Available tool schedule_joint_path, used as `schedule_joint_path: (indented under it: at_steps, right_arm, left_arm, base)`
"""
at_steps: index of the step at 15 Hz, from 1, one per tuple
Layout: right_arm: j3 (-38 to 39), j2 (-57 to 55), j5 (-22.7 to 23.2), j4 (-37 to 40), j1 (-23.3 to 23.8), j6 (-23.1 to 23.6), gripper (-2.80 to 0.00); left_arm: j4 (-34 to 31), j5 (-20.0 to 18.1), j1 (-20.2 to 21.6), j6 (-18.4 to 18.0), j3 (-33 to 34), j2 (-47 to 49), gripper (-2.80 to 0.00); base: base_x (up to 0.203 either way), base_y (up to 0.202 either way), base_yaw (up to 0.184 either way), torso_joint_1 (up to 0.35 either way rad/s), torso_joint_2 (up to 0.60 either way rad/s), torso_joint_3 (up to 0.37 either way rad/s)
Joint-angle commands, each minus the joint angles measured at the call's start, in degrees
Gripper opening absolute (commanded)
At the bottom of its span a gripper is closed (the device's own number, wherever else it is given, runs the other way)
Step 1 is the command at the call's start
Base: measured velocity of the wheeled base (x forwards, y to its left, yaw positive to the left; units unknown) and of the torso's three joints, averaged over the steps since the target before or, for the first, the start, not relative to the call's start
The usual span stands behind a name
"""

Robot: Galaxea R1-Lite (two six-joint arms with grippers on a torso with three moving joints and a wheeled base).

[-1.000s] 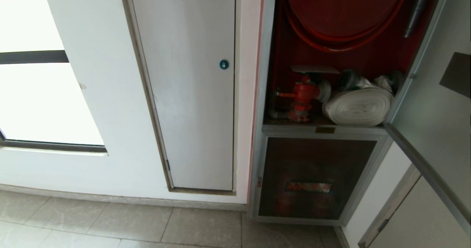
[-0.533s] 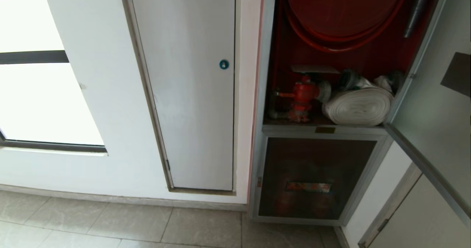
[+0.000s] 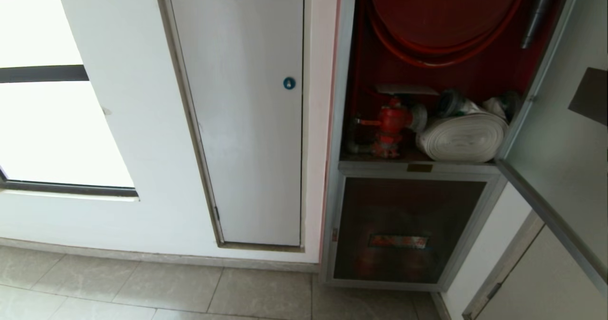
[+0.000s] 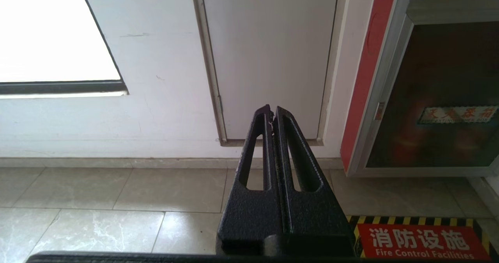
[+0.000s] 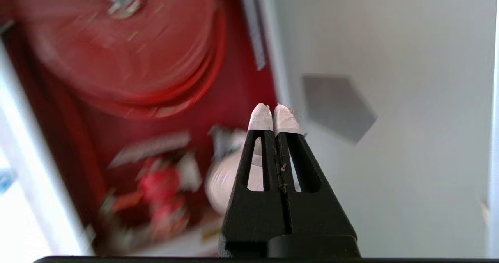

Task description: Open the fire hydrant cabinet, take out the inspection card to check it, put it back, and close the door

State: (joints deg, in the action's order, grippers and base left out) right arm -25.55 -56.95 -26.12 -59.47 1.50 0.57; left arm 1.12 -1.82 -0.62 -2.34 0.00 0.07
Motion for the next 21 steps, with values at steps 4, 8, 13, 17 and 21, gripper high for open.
schedule_joint_path:
  at_steps: [4, 8, 13, 17, 21]
  right_arm:
    - [0.7, 30.3, 6.0, 43.2, -2.9, -1.1, -2.8]
    - [1.9, 45.6, 10.1, 63.7, -2.9, 1.6, -2.8]
    - [11.4, 56.9, 20.7, 68.1, -2.4, 1.8, -2.8]
    - [19.1, 56.9, 22.7, 67.0, -2.4, 1.0, -2.8]
    - [22.2, 56.9, 26.3, 66.9, -2.4, 0.7, -2.8]
  left_arm:
    - [0.0, 0.0, 0.0, 0.0, 0.7, 0.0, -2.8]
    - [0.0, 0.0, 0.0, 0.0, 0.7, 0.1, -2.8]
    - [0.0, 0.0, 0.0, 0.0, 0.7, 0.0, -2.8]
    - [0.0, 0.0, 0.0, 0.0, 0.7, 0.0, -2.8]
    - [0.0, 0.0, 0.0, 0.0, 0.7, 0.1, -2.8]
  base:
    - [0.0, 0.0, 0.0, 0.0, 0.0, 0.0]
    - [0.0, 0.0, 0.0, 0.0, 0.0, 0.0]
    - [0.0, 0.0, 0.0, 0.0, 0.0, 0.0]
    - [0.0, 0.0, 0.0, 0.0, 0.0, 0.0]
    - [0.0, 0.0, 0.0, 0.0, 0.0, 0.0]
